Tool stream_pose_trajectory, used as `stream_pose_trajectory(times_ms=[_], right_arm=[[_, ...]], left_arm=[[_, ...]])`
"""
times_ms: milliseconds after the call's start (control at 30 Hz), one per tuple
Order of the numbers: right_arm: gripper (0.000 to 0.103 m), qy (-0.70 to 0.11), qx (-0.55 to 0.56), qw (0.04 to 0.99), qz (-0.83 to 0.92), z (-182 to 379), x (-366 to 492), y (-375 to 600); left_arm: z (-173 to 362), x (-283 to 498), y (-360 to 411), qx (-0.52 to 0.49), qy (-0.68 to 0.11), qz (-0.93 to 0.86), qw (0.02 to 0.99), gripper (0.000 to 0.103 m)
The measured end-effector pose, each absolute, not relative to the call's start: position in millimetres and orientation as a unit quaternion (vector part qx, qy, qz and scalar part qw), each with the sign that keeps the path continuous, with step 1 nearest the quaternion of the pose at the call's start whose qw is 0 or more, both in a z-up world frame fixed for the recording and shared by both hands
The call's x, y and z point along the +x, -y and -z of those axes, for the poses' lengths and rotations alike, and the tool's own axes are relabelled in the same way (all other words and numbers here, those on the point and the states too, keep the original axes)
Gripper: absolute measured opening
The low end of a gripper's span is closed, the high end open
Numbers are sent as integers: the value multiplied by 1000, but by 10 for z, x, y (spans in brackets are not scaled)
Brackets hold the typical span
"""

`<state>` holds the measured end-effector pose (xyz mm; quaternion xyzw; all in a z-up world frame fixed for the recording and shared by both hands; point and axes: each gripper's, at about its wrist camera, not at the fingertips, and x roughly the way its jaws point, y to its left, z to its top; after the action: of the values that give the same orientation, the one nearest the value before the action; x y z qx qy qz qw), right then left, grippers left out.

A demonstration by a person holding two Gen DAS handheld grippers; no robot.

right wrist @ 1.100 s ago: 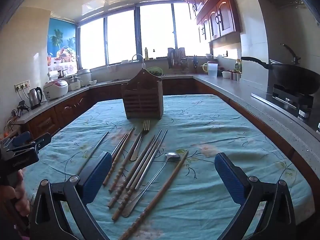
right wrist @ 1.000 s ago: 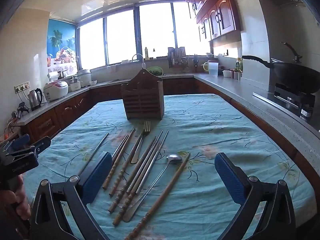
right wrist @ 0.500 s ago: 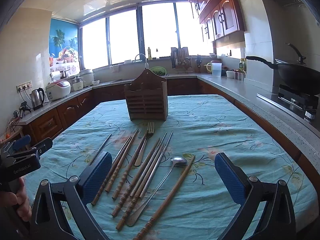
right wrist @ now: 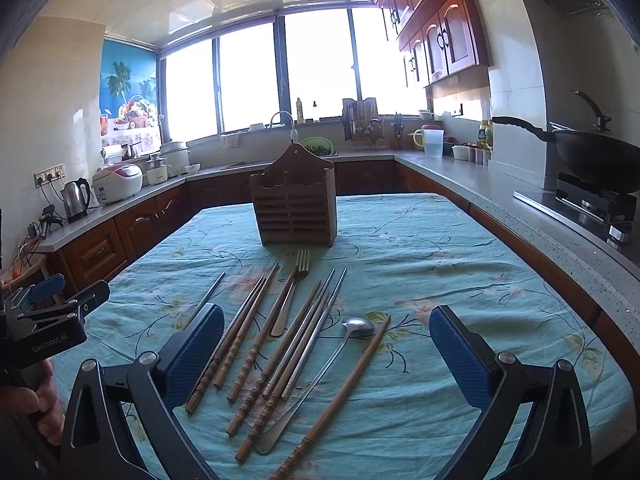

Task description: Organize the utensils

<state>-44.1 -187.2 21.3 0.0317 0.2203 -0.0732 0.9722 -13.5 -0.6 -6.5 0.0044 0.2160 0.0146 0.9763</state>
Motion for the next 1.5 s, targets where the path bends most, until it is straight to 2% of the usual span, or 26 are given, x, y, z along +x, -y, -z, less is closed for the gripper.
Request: stream_pose_trajectory(times_ms=[567, 967, 1033, 1167, 1267, 1300, 1367, 1400, 1500], right_arm=[[103, -237, 36, 968, 73, -218, -422, 1885], [102, -276, 69, 957, 60, -178, -186, 2058], [96, -289, 79, 952, 58, -143, -121, 2097], [70, -331, 111, 936, 40, -11, 54, 2181], [56, -361, 133, 923, 28, 120, 206, 2207], [53, -372, 138, 918, 27, 166, 254, 2219], [46, -393, 147, 907, 26, 250, 343, 2238], [43, -402, 152, 903, 25, 287, 378, 2249], [37, -432, 148, 889, 38, 398, 460, 2318]], left_arm=[[75, -84, -4, 2, -227, -10, 974, 102], [15, 353, -113, -34, -296, 14, 955, 102], [5, 476, -115, -36, -312, 23, 949, 99], [-28, 755, -83, -34, -346, 46, 936, 90], [-29, 987, -22, -29, -375, 66, 924, 81], [-24, 1058, -12, -30, -385, 72, 920, 76], [2, 1219, 25, -26, -406, 82, 910, 71], [16, 1292, 43, -23, -414, 85, 906, 65], [51, 1498, 75, -18, -441, 93, 892, 57]])
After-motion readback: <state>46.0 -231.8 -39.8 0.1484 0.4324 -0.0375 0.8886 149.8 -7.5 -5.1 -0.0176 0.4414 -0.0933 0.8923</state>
